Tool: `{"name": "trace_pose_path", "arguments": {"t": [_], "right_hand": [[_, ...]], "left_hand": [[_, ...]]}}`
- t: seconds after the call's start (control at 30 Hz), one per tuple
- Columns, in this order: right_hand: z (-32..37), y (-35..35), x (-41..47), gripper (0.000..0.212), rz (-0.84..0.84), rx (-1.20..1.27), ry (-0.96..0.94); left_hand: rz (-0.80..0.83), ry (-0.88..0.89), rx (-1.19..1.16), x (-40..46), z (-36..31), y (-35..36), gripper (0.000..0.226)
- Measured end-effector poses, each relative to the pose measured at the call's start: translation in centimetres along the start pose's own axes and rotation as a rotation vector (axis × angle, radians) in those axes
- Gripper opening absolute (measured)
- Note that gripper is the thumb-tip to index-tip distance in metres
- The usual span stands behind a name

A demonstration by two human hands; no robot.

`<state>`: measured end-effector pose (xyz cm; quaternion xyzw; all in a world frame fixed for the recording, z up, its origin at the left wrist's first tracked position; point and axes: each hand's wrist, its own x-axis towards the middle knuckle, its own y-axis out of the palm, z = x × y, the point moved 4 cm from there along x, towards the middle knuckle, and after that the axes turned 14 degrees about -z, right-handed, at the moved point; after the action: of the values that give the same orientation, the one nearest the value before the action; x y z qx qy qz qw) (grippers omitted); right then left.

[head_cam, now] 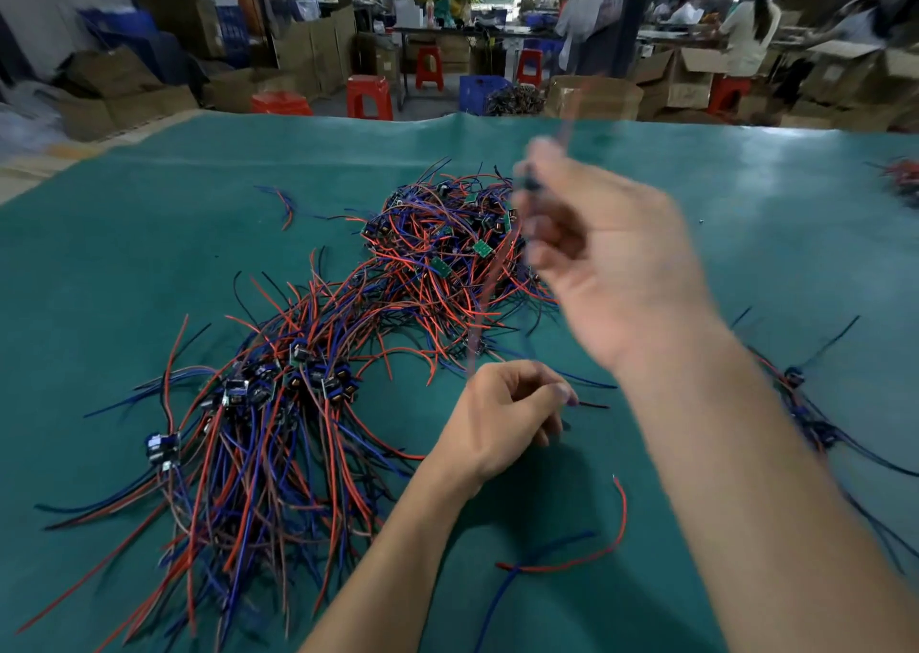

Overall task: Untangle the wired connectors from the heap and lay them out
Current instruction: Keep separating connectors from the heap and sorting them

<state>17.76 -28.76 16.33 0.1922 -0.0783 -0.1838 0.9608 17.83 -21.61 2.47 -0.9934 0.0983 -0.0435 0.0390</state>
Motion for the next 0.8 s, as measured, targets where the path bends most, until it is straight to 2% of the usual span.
{"name": "trace_pose_path", "arguments": {"t": [0.13, 0.23, 0.3, 0.37, 0.4, 0.47, 0.6, 0.8], "right_hand": [[-4.1, 7.3, -1.1, 0.032, 0.333, -0.337, 0.132], [-6.5, 7.9, 0.5, 0.039, 0.498, -0.755, 0.061], [-6.5, 6.4, 3.2, 0.029, 0.445, -1.008, -0.125], [-6.0, 3.5, 6.6, 0.013, 0.281, -1.274, -0.316], [-5.9, 1.9, 8.1, 0.009, 0.194, -1.381, -0.351], [-6.4, -1.4, 10.7, 0.023, 0.097, -1.516, -0.312], [-8.4, -5.4, 12.9, 0.026, 0.125, -1.532, -0.188], [-7.6, -7.5, 13.7, 0.021, -0.087, -1.198, -0.196]], "left_hand": [[-0.006, 0.058, -0.01, -0.5, -0.9, -0.1, 0.022], [-0.014, 0.056, -0.034, -0.4, -0.6, -0.1, 0.035], [-0.008, 0.008, -0.008, -0.1, -0.2, -0.1, 0.032], [-0.008, -0.011, -0.001, 0.1, 0.0, -0.1, 0.023], [-0.008, -0.013, -0.001, 0.2, 0.1, -0.1, 0.019], [-0.006, -0.012, -0.008, 0.3, 0.2, -0.1, 0.016], [-0.013, -0.032, -0.011, 0.3, 0.3, 0.0, 0.016], [-0.015, -0.052, -0.009, 0.2, 0.3, -0.1, 0.019]]}}
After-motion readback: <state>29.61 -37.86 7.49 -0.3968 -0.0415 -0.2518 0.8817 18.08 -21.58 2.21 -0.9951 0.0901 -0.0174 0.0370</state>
